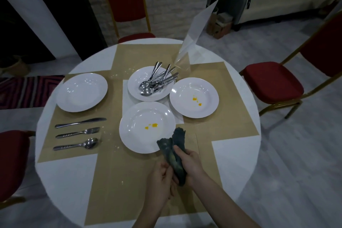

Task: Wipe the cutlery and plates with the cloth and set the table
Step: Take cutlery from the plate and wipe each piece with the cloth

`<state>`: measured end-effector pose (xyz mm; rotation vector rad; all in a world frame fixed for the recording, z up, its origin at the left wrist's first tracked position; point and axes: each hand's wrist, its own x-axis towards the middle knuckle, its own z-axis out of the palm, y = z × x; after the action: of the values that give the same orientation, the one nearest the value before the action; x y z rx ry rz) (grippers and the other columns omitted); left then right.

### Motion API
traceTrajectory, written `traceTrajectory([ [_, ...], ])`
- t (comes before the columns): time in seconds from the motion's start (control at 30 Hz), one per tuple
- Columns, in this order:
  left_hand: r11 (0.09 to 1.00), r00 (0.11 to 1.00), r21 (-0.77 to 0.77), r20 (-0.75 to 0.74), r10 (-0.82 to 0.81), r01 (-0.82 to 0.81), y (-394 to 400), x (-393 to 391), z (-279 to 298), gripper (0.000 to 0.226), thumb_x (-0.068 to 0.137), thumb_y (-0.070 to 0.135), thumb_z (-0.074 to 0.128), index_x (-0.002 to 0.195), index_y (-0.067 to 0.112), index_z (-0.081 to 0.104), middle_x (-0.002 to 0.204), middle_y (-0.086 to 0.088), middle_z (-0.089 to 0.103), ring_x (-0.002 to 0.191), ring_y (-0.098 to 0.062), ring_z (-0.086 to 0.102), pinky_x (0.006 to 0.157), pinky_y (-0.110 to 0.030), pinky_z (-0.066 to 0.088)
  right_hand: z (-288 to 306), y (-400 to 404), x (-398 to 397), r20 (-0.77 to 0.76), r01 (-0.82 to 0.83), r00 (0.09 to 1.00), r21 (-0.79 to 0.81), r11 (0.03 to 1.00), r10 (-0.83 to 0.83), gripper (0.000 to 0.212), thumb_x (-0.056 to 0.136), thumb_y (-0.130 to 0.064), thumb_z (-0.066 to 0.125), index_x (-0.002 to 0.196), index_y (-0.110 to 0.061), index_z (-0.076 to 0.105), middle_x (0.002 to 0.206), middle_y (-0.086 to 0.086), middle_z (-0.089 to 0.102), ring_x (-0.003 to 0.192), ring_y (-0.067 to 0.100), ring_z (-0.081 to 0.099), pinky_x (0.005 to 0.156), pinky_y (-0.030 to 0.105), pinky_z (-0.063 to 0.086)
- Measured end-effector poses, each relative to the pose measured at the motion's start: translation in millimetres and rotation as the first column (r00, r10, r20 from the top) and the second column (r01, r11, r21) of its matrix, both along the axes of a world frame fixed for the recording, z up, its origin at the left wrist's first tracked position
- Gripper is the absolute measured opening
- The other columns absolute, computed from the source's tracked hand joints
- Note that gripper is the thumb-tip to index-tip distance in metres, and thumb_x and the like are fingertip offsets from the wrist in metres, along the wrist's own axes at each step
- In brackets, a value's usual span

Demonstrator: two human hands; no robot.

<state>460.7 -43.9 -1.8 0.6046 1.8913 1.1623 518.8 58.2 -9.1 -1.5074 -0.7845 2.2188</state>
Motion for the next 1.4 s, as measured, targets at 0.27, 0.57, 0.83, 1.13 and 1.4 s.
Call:
traceTrajectory([
  [0.27, 0.996, 0.994, -0.092, -0.108, -0.027, 0.017, -2, -7, 2, 0.034, 0.100, 0.021, 0.046, 0.067, 0.019, 0.054, 0.057, 0.003, 0.053, 0.055, -0.009, 0.048, 0.058, -0.027, 0.036, -6, 23, -18, 0.136, 0.134, 0.983, -0.042, 0.990, -0.127, 0.036, 0.086, -0.018, 0.072, 0.110, 0.007, 0.064, 0.092, 0.016, 0.069, 0.076, 0.027, 0.065, 0.062, 0.029, 0.053],
  [0.57, 0.997, 0.996, -0.071, -0.085, 0.011, -0.017, -11, -9, 10, 0.031, 0.100, 0.021, 0.043, 0.073, 0.014, 0.055, 0.060, 0.004, 0.049, 0.055, -0.010, 0.042, 0.057, -0.030, 0.034, -14, 41, -19, 0.192, 0.137, 0.972, 0.003, 0.991, -0.135, 0.024, 0.084, -0.019, 0.074, 0.093, 0.002, 0.068, 0.085, 0.012, 0.069, 0.073, 0.024, 0.064, 0.060, 0.029, 0.052],
  [0.83, 0.998, 0.998, -0.056, -0.044, 0.036, -0.039, -25, -8, 9, 0.033, 0.100, 0.020, 0.044, 0.069, 0.015, 0.054, 0.056, 0.006, 0.045, 0.051, -0.010, 0.038, 0.060, -0.029, 0.033, -26, 50, -11, 0.200, 0.130, 0.970, 0.047, 0.990, -0.136, 0.024, 0.084, -0.020, 0.073, 0.095, 0.000, 0.066, 0.088, 0.014, 0.068, 0.076, 0.026, 0.065, 0.067, 0.031, 0.054],
  [1.13, 0.989, 0.987, 0.006, 0.068, 0.146, -0.147, -71, -14, -13, 0.032, 0.102, 0.018, 0.040, 0.074, 0.008, 0.051, 0.053, 0.004, 0.030, 0.044, -0.009, 0.027, 0.041, -0.017, 0.026, -9, 123, 53, 0.255, 0.133, 0.947, 0.249, 0.959, -0.197, 0.025, 0.089, -0.025, 0.068, 0.095, -0.002, 0.064, 0.097, 0.010, 0.068, 0.079, 0.021, 0.064, 0.071, 0.030, 0.049],
  [1.4, 0.979, 0.980, -0.036, -0.006, 0.200, -0.200, -35, -6, -18, 0.027, 0.101, 0.033, 0.040, 0.078, 0.024, 0.052, 0.056, 0.013, 0.039, 0.052, -0.005, 0.035, 0.053, -0.028, 0.033, -16, 41, 46, 0.114, -0.170, 0.982, 0.166, 0.971, 0.152, 0.036, 0.089, -0.038, 0.065, 0.110, -0.009, 0.068, 0.100, 0.008, 0.075, 0.097, 0.026, 0.069, 0.092, 0.039, 0.053],
])
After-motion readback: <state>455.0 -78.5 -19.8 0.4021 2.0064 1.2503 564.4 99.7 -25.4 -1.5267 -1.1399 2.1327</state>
